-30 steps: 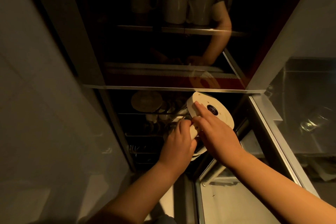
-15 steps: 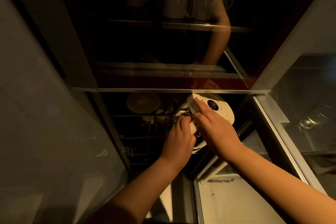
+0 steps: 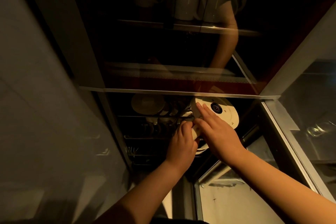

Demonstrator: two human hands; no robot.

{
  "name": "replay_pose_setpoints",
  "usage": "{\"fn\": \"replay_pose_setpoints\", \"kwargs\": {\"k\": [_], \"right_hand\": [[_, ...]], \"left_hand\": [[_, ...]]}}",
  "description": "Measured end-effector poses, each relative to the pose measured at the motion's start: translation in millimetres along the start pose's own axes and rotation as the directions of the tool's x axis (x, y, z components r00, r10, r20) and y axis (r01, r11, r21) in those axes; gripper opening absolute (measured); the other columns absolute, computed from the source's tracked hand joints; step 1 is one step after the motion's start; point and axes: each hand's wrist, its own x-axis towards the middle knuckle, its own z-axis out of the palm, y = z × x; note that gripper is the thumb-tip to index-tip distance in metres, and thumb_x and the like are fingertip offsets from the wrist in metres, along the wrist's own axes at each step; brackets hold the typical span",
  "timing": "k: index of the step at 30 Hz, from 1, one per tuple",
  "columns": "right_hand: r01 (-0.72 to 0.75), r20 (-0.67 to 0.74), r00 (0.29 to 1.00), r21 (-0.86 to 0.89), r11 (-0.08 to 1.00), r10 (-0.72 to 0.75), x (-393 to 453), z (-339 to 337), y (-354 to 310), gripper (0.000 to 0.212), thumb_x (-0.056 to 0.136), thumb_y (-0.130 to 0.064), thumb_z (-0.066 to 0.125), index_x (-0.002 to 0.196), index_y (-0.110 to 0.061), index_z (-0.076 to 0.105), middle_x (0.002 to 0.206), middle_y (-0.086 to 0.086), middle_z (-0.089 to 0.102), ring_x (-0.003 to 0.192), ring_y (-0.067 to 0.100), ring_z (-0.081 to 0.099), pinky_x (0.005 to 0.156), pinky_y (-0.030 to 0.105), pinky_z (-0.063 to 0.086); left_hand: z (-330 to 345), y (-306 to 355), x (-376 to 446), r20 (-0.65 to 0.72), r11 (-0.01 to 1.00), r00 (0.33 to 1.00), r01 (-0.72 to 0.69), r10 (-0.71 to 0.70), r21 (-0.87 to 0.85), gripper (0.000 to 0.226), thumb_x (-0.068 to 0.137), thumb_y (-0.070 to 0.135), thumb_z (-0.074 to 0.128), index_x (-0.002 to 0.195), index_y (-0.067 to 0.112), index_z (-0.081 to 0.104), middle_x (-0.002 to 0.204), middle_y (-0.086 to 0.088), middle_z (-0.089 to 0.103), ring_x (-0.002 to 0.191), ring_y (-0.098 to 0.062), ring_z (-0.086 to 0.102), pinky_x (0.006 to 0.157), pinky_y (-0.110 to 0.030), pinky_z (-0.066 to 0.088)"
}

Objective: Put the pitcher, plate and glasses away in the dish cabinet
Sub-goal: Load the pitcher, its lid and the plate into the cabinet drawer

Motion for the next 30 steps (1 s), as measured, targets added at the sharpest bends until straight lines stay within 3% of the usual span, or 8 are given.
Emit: {"fn": "replay_pose_setpoints", "kwargs": {"k": [4, 8, 17, 22, 27, 30], "right_hand": [[-0.004, 0.012, 1.000, 0.002, 1.000, 0.004, -2.1, 5.3, -0.8, 0.073, 0.055, -0.004, 0.087, 0.117, -0.015, 0.049, 0.147, 0.016, 0.034, 0.134, 0.035, 0.035, 0.080, 0.038, 0.054], [0.002, -0.011, 1.000, 0.004, 1.000, -0.002, -2.2, 15.3, 1.6, 0.070, 0.057, -0.001, 0.085, 0.117, -0.013, 0.051, 0.149, 0.013, 0.030, 0.135, 0.034, 0.031, 0.081, 0.037, 0.053], [0.005, -0.030, 1.000, 0.043, 0.999, -0.004, 3.4, 27.8, 7.7, 0.061, 0.066, -0.001, 0.080, 0.119, -0.013, 0.053, 0.153, 0.008, 0.022, 0.140, 0.030, 0.025, 0.086, 0.031, 0.047], [0.011, -0.044, 0.999, 0.038, 0.999, -0.009, 10.2, 27.8, 9.2, 0.057, 0.067, 0.001, 0.079, 0.118, -0.009, 0.056, 0.150, 0.012, 0.028, 0.137, 0.034, 0.029, 0.092, 0.037, 0.045], [0.040, 0.003, 0.999, 0.021, 0.999, -0.040, 17.2, 24.7, 6.3, 0.058, 0.063, 0.003, 0.080, 0.116, -0.007, 0.060, 0.145, 0.015, 0.039, 0.133, 0.036, 0.036, 0.096, 0.043, 0.044], [0.039, 0.030, 0.999, 0.002, 0.999, -0.039, 24.0, 22.8, 1.8, 0.060, 0.062, -0.001, 0.082, 0.117, -0.008, 0.061, 0.144, 0.015, 0.041, 0.131, 0.036, 0.039, 0.097, 0.042, 0.043]], "left_hand": [[3.9, -3.6, -3.5, -0.010, 1.000, 1.000, 0.000, 0.000, -0.003, 0.055, 0.069, -0.008, 0.071, 0.116, 0.003, 0.044, 0.111, -0.023, 0.059, 0.100, -0.036, 0.061, 0.082, -0.028, 0.043], [8.1, -8.6, -1.0, 0.003, 0.998, 0.999, 0.050, -0.050, -0.025, 0.043, 0.073, -0.009, 0.066, 0.114, -0.007, 0.052, 0.114, -0.025, 0.057, 0.106, -0.040, 0.058, 0.088, -0.032, 0.042], [15.5, -18.9, 6.2, -0.003, 0.997, 0.997, 0.075, -0.075, -0.035, 0.041, 0.077, -0.009, 0.057, 0.116, -0.006, 0.050, 0.120, -0.023, 0.053, 0.111, -0.037, 0.054, 0.093, -0.034, 0.043], [16.7, -22.2, 11.7, -0.010, 0.994, 0.995, 0.102, -0.102, -0.042, 0.043, 0.077, -0.010, 0.057, 0.119, -0.006, 0.048, 0.121, -0.024, 0.053, 0.112, -0.037, 0.053, 0.093, -0.034, 0.042], [18.2, -28.2, 8.8, 0.010, 0.981, 0.984, 0.176, -0.176, -0.084, 0.043, 0.085, -0.002, 0.053, 0.127, 0.002, 0.042, 0.126, -0.018, 0.049, 0.113, -0.029, 0.050, 0.087, -0.024, 0.040], [18.8, -32.0, 9.0, -0.011, 0.975, 0.979, 0.200, -0.202, -0.101, 0.042, 0.087, 0.002, 0.054, 0.127, 0.001, 0.041, 0.123, -0.019, 0.051, 0.109, -0.030, 0.053, 0.082, -0.029, 0.047]]}}
